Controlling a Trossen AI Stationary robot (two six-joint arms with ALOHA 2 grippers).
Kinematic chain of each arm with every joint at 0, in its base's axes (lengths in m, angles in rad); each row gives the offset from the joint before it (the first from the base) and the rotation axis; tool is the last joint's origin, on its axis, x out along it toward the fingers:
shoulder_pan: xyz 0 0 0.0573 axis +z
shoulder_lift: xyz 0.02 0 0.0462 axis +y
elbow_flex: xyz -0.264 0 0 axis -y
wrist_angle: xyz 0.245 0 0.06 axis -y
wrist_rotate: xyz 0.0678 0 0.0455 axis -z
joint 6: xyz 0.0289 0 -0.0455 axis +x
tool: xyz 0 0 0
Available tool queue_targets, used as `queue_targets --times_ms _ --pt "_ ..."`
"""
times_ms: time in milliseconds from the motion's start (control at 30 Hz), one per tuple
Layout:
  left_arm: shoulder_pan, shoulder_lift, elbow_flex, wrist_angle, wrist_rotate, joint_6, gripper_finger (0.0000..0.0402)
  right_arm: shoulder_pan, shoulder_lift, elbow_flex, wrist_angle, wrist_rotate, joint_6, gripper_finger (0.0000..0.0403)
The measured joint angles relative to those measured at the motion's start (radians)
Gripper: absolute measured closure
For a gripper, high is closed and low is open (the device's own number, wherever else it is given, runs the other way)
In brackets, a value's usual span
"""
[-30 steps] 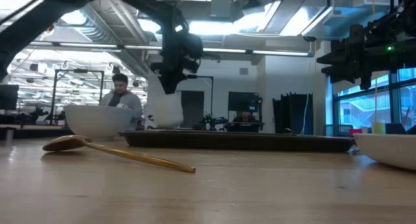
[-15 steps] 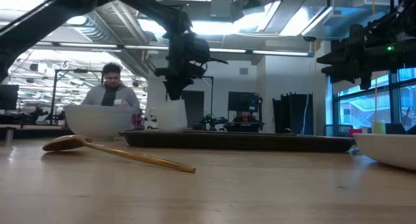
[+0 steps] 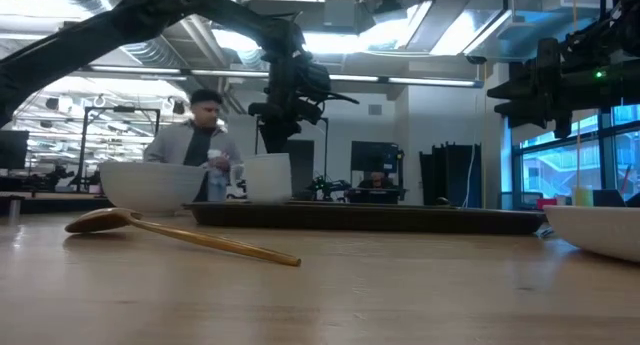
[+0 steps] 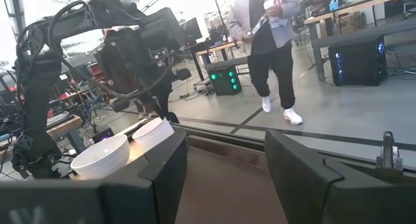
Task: Set up tray
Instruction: Put the white mug on the brown serving tray, then put the gray plate on the brown serving tray to the bottom right of white mug
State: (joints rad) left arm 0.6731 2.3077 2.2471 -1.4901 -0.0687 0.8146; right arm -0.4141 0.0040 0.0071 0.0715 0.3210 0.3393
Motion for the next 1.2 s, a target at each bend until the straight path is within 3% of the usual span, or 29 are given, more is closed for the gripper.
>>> queue_targets --times_ms 600,833,1200 --pt "-0.019 0.004 -0.008 0.033 0.018 -0.026 0.0398 0.000 0.000 0.000 0.000 0.000 0.000 0.0199" --pt "-0.024 0.035 -0.010 0.043 -0.029 -0.049 0.0395 0.000 0.000 0.000 0.000 0.000 0.000 0.0199" --pt "-0.031 0.037 -0.010 0.058 -0.055 -0.071 0.0320 0.000 0.000 0.000 0.000 0.000 0.000 0.0199"
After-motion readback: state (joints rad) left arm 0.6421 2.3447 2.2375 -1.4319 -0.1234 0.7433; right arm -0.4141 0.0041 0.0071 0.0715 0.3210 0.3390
